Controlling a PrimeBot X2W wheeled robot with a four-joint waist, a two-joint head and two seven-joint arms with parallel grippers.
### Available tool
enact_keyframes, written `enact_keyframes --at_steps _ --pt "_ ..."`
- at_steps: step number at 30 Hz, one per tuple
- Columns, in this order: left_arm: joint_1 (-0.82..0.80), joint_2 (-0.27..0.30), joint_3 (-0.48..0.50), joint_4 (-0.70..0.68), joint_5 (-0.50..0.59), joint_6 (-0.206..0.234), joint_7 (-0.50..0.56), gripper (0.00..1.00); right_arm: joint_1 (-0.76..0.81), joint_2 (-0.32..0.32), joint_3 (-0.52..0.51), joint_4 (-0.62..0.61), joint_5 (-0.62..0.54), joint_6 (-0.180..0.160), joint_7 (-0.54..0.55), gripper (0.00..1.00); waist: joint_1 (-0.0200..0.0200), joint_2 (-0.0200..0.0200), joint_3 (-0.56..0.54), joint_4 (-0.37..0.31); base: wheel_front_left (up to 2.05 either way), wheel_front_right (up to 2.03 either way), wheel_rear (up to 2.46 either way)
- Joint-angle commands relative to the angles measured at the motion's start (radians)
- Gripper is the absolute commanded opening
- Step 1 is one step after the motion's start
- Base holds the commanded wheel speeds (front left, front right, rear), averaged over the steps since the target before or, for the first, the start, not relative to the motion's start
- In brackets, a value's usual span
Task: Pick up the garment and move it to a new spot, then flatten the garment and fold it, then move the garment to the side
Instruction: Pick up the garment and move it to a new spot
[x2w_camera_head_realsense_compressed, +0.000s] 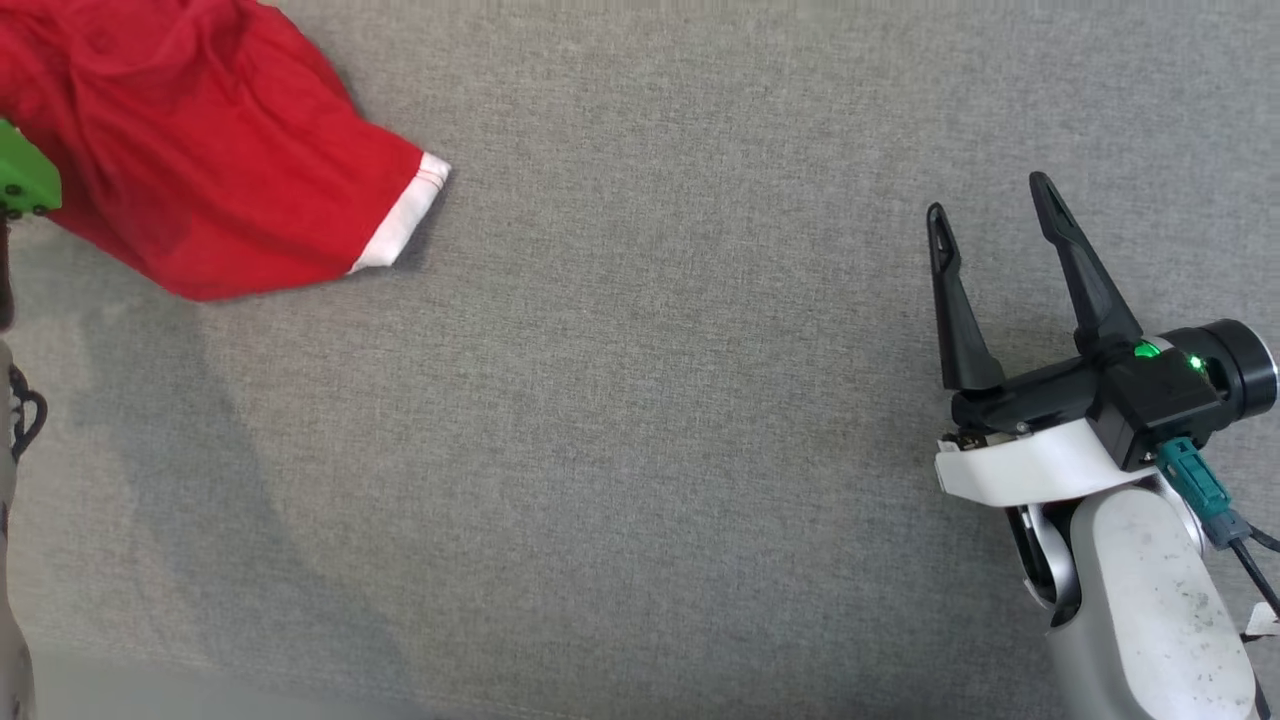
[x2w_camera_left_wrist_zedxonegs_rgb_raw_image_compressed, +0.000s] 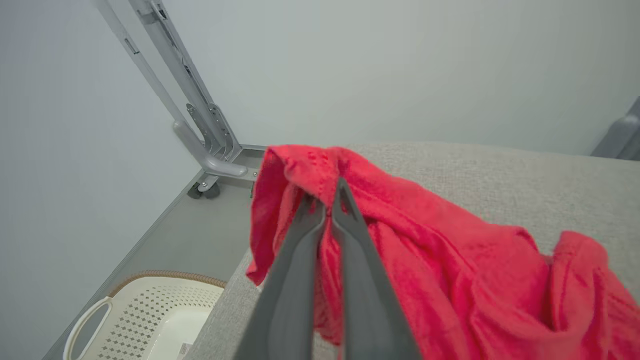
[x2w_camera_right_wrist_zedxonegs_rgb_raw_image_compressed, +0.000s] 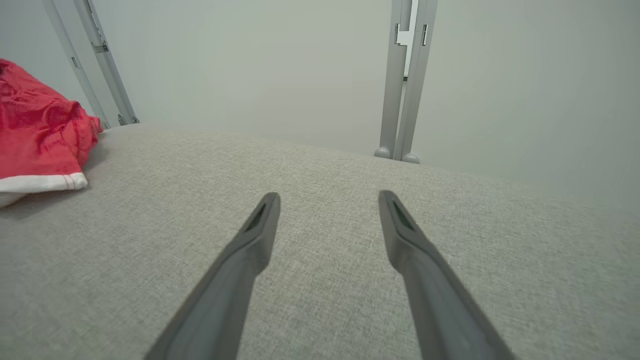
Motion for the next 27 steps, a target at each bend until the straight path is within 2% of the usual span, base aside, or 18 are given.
enact_keyframes --at_steps 1,9,15,20,27 --pt "0.018 0.008 -0.022 -0.039 0.009 -0.001 -0.014 0.00 0.014 -0.001 -0.001 0.007 0.010 -0.002 0.000 1.00 -0.0001 0.0000 -0.068 0.004 0.00 0.00 0.00" --pt "0.103 0.004 -0.132 -0.361 -0.011 0.000 -0.024 0.00 0.048 0.000 0.000 0.031 0.078 -0.002 0.000 1.00 -0.0001 0.0000 -0.201 -0.001 0.00 0.00 0.00" --pt "0.177 -0.015 -0.175 -0.552 -0.029 0.000 -0.012 0.00 0.061 0.000 0.007 0.038 0.125 -0.002 0.000 1.00 -0.0001 0.0000 -0.277 -0.038 0.00 0.00 0.00" --pt "0.231 -0.049 -0.205 -0.720 -0.049 0.021 0.065 0.00 0.071 -0.001 -0.004 0.031 0.152 -0.002 0.000 1.00 -0.0001 0.0000 -0.302 -0.080 0.00 0.00 0.00" --pt "0.291 -0.108 -0.239 -0.939 -0.089 0.074 0.184 0.00 0.065 0.000 -0.020 0.011 0.182 -0.002 0.000 1.00 -0.0001 0.0000 -0.288 -0.166 0.00 0.00 0.00"
